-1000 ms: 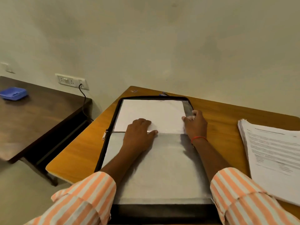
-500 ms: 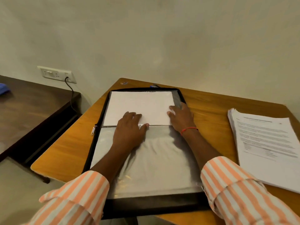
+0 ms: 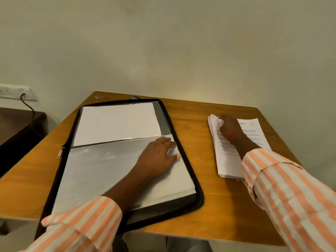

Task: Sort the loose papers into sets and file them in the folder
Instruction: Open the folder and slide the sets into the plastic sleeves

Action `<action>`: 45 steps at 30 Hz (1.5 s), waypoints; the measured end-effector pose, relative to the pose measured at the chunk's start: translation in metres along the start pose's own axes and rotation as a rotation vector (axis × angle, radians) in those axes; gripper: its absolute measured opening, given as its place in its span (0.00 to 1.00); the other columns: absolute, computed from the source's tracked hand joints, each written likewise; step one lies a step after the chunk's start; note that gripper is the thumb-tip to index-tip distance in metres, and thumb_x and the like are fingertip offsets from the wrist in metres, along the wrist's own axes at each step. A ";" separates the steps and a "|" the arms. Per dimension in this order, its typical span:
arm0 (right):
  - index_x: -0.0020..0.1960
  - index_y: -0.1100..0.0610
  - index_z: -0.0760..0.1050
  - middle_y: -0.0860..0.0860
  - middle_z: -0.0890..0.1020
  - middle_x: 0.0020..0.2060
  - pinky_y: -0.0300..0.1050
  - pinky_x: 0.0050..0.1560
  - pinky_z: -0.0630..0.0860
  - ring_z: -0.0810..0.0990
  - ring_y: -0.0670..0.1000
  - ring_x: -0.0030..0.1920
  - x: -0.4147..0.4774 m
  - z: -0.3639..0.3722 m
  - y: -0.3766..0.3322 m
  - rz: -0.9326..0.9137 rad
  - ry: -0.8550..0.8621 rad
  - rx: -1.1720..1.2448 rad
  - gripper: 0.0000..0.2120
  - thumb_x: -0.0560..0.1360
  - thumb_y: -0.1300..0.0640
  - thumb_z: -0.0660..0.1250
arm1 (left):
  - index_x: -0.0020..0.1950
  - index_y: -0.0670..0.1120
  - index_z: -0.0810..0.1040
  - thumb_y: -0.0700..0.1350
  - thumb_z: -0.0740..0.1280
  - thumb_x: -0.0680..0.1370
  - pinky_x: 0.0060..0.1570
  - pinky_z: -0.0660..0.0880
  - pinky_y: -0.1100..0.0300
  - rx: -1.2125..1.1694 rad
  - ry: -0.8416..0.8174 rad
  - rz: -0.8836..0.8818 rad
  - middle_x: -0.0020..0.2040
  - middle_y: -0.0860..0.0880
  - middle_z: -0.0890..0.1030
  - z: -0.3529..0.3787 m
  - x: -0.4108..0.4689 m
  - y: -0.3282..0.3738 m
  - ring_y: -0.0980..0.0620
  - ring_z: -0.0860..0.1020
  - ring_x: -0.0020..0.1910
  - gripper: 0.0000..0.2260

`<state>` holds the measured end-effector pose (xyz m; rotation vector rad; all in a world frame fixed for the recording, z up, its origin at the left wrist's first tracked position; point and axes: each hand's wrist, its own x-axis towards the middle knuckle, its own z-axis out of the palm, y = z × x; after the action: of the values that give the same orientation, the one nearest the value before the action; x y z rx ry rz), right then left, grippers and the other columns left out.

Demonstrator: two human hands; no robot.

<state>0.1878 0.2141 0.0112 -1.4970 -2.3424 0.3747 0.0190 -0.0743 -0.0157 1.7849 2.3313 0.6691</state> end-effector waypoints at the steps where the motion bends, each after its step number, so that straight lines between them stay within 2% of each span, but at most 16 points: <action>1: 0.72 0.59 0.70 0.61 0.75 0.68 0.56 0.67 0.71 0.74 0.63 0.67 0.002 -0.001 0.005 -0.003 -0.016 -0.019 0.21 0.79 0.64 0.64 | 0.73 0.55 0.72 0.65 0.60 0.79 0.72 0.66 0.52 -0.006 0.011 0.001 0.75 0.52 0.70 0.002 -0.001 0.000 0.50 0.69 0.72 0.26; 5: 0.74 0.55 0.70 0.59 0.75 0.69 0.57 0.69 0.71 0.74 0.62 0.68 0.019 -0.007 0.013 -0.097 -0.053 -0.059 0.22 0.80 0.61 0.64 | 0.72 0.53 0.74 0.63 0.62 0.80 0.68 0.67 0.54 -0.014 0.047 0.015 0.72 0.53 0.73 0.005 0.000 0.000 0.51 0.71 0.69 0.24; 8: 0.66 0.54 0.78 0.58 0.80 0.63 0.56 0.65 0.74 0.77 0.61 0.64 0.033 -0.012 0.010 -0.172 -0.005 -0.058 0.17 0.77 0.64 0.67 | 0.71 0.53 0.75 0.63 0.62 0.80 0.67 0.68 0.54 -0.003 0.063 0.029 0.70 0.54 0.74 0.006 0.000 0.000 0.52 0.72 0.69 0.23; 11: 0.58 0.54 0.82 0.56 0.82 0.57 0.48 0.57 0.74 0.80 0.59 0.57 0.041 -0.012 0.011 -0.195 0.024 -0.047 0.13 0.77 0.64 0.67 | 0.71 0.54 0.74 0.63 0.62 0.80 0.68 0.67 0.56 0.003 0.067 0.028 0.71 0.54 0.74 0.008 0.002 0.000 0.53 0.71 0.69 0.23; 14: 0.58 0.53 0.83 0.55 0.83 0.57 0.45 0.54 0.72 0.80 0.58 0.56 0.047 -0.008 0.010 -0.218 0.002 -0.033 0.13 0.77 0.64 0.67 | 0.71 0.53 0.75 0.62 0.63 0.80 0.67 0.66 0.57 0.016 0.080 0.030 0.71 0.54 0.74 0.007 0.002 0.002 0.53 0.71 0.69 0.22; 20: 0.52 0.52 0.85 0.53 0.84 0.54 0.47 0.53 0.75 0.82 0.57 0.52 0.053 -0.005 0.007 -0.254 0.010 -0.053 0.10 0.76 0.63 0.69 | 0.72 0.54 0.73 0.61 0.63 0.81 0.67 0.64 0.59 0.017 0.082 0.018 0.72 0.54 0.73 0.006 0.001 0.004 0.53 0.70 0.69 0.22; 24: 0.50 0.53 0.84 0.53 0.84 0.51 0.50 0.53 0.78 0.82 0.57 0.50 0.052 -0.007 0.008 -0.302 0.034 -0.081 0.09 0.77 0.63 0.67 | 0.72 0.54 0.73 0.62 0.63 0.81 0.67 0.65 0.58 0.015 0.076 0.015 0.72 0.54 0.73 0.007 0.001 0.004 0.53 0.70 0.69 0.22; 28: 0.51 0.56 0.77 0.55 0.80 0.48 0.50 0.50 0.76 0.78 0.57 0.49 0.049 -0.016 0.012 -0.365 0.065 -0.038 0.05 0.78 0.61 0.64 | 0.72 0.54 0.73 0.62 0.63 0.81 0.68 0.65 0.57 0.009 0.076 0.014 0.73 0.53 0.73 0.006 0.001 0.005 0.52 0.70 0.70 0.22; 31: 0.50 0.57 0.73 0.55 0.80 0.44 0.51 0.46 0.75 0.77 0.56 0.44 0.048 -0.021 0.018 -0.365 0.098 0.093 0.02 0.78 0.61 0.62 | 0.72 0.54 0.73 0.61 0.63 0.81 0.68 0.65 0.57 0.014 0.074 0.014 0.73 0.53 0.72 0.006 0.001 0.005 0.53 0.70 0.70 0.23; 36: 0.49 0.57 0.72 0.56 0.79 0.38 0.45 0.37 0.72 0.77 0.54 0.37 0.043 -0.024 0.020 -0.316 0.125 0.263 0.02 0.80 0.60 0.61 | 0.72 0.53 0.74 0.61 0.63 0.81 0.66 0.65 0.58 0.014 0.080 0.015 0.72 0.53 0.73 0.006 0.001 0.005 0.52 0.71 0.69 0.22; 41: 0.52 0.57 0.71 0.54 0.79 0.41 0.46 0.41 0.71 0.77 0.54 0.41 0.044 -0.026 0.017 -0.329 0.071 0.265 0.03 0.81 0.59 0.59 | 0.72 0.54 0.73 0.63 0.62 0.80 0.67 0.66 0.57 0.015 0.073 0.014 0.72 0.54 0.73 0.009 0.002 0.002 0.53 0.71 0.69 0.22; 45: 0.59 0.59 0.71 0.54 0.78 0.51 0.48 0.49 0.71 0.75 0.54 0.50 0.046 -0.027 0.016 -0.358 -0.108 0.187 0.08 0.82 0.62 0.57 | 0.71 0.54 0.74 0.62 0.63 0.80 0.67 0.67 0.56 0.018 0.083 0.027 0.71 0.53 0.74 0.010 0.003 0.000 0.52 0.72 0.68 0.22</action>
<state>0.1946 0.2637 0.0361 -0.9707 -2.5141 0.5719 0.0212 -0.0692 -0.0239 1.8329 2.3773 0.7417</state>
